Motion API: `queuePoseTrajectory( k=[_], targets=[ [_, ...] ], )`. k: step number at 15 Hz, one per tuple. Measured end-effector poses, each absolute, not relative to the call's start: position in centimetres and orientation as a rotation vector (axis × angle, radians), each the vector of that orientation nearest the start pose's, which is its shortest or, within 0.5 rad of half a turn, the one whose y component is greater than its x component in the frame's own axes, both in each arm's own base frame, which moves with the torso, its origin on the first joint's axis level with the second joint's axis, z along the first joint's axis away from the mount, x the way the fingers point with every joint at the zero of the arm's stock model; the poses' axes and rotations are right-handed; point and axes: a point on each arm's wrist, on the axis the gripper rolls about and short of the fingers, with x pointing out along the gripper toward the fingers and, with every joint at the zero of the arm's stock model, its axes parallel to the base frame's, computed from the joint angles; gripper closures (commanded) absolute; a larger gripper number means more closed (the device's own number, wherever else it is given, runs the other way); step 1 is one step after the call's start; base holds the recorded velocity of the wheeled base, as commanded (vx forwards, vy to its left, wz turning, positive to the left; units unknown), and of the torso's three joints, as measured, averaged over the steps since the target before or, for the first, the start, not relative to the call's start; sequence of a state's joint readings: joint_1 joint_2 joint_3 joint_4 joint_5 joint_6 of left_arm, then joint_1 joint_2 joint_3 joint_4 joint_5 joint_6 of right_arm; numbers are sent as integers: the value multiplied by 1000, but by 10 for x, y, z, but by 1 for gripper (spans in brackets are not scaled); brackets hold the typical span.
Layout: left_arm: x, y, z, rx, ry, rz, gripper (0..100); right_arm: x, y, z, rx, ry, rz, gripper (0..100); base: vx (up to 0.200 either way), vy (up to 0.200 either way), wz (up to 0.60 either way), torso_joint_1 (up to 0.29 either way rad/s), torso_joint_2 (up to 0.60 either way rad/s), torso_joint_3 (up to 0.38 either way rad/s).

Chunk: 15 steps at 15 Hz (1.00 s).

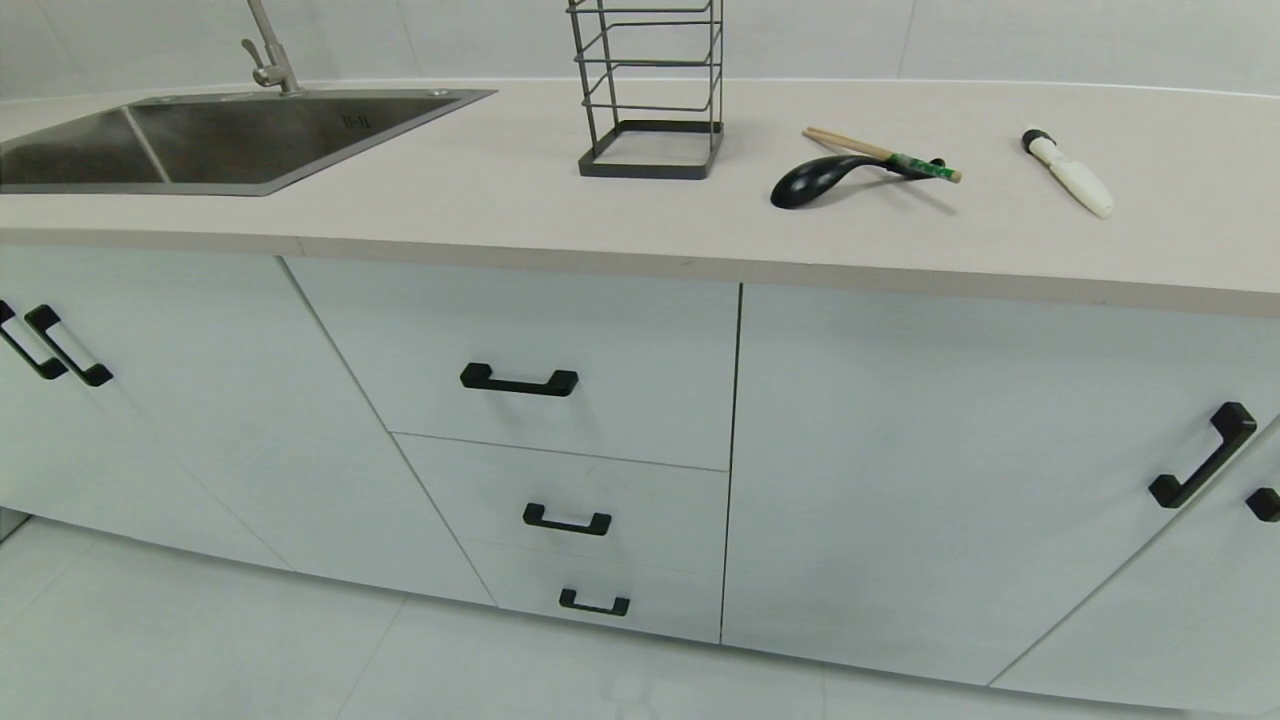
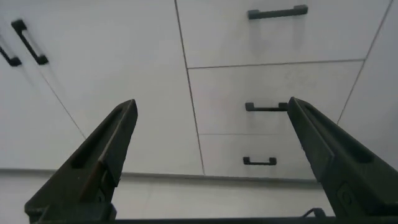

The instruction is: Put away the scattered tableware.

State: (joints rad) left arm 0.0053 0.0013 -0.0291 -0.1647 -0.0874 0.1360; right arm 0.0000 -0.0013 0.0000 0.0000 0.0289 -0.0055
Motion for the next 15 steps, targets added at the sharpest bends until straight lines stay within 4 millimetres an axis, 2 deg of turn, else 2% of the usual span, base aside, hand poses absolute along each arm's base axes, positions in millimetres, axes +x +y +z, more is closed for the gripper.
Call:
queuePoseTrajectory(
  k=[3,6,9,12,15],
  targets=[
    [-28,-4,115,280,-223,-147,0,-23,1,75,-5,-1,29,100,0,0,0,0,0,0],
    [-18,-6,132,455,-180,-217,0,-23,1,75,-6,-2,29,100,0,0,0,0,0,0],
    [2,-8,148,623,-116,-336,0,-23,1,75,-6,-1,29,100,0,0,0,0,0,0],
    [28,-10,161,696,-44,-457,0,-23,1,75,-6,-1,29,100,0,0,0,0,0,0],
    [57,-15,160,808,48,-587,0,-23,1,75,-6,-2,29,100,0,0,0,0,0,0]
  ],
)
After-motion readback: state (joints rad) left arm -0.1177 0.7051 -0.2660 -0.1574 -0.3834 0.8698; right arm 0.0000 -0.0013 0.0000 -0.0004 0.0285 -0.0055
